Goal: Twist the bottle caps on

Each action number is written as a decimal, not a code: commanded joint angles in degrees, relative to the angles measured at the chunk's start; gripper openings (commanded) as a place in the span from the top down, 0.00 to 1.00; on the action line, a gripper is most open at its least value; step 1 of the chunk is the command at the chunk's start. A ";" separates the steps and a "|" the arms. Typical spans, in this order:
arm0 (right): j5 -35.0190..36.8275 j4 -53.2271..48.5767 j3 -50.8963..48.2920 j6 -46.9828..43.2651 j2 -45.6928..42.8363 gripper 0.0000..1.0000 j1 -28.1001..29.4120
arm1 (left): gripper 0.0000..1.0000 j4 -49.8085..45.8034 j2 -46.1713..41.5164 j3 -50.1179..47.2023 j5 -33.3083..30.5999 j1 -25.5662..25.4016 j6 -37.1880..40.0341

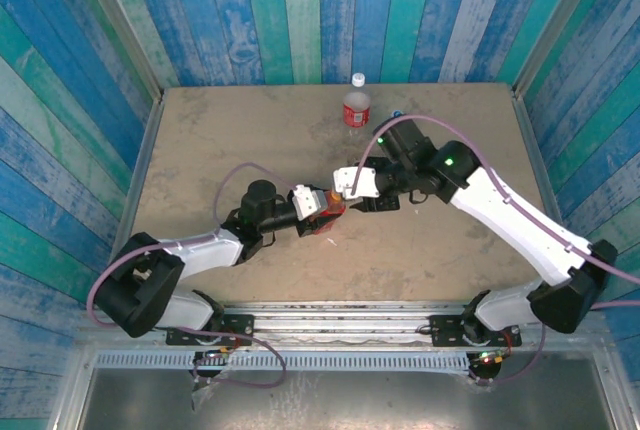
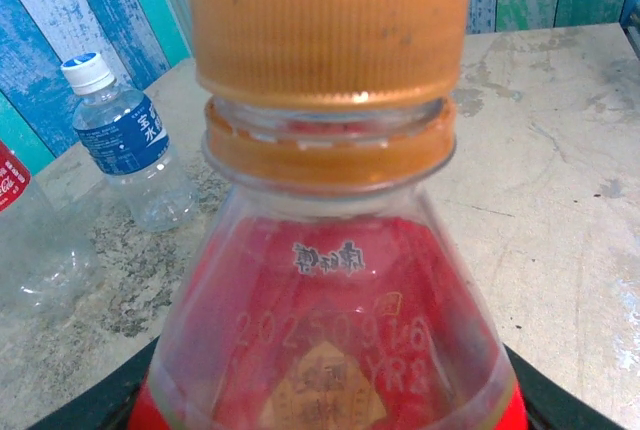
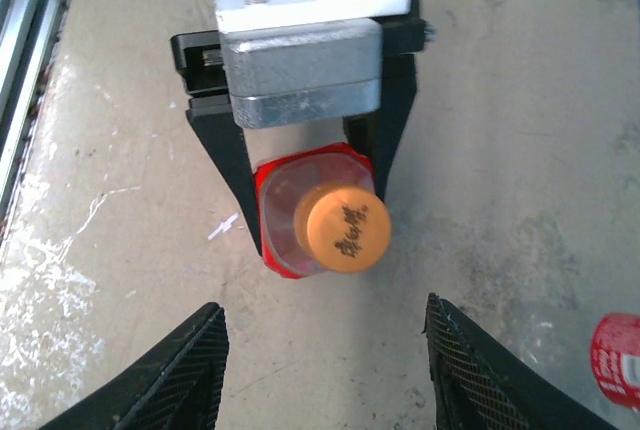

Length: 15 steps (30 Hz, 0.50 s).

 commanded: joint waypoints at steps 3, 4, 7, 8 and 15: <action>0.32 -7.91 5.89 -2.97 4.94 0.50 1.76 | 0.41 -0.03 -2.98 0.01 -0.45 -0.24 1.03; 0.21 -8.08 6.51 -2.73 5.72 0.52 1.98 | 0.41 0.15 -2.78 -0.01 -0.24 -0.22 0.99; 0.41 -8.72 8.25 -1.94 7.86 0.54 2.43 | 0.41 0.63 -2.59 -0.08 0.20 -0.22 0.69; 0.47 -9.17 8.88 -1.73 8.62 0.54 2.51 | 0.41 0.98 -2.65 -0.24 0.22 -0.22 0.63; 3.16 -9.41 12.48 -0.63 12.19 0.56 2.62 | 0.41 0.85 -2.63 -0.22 0.36 -0.16 0.63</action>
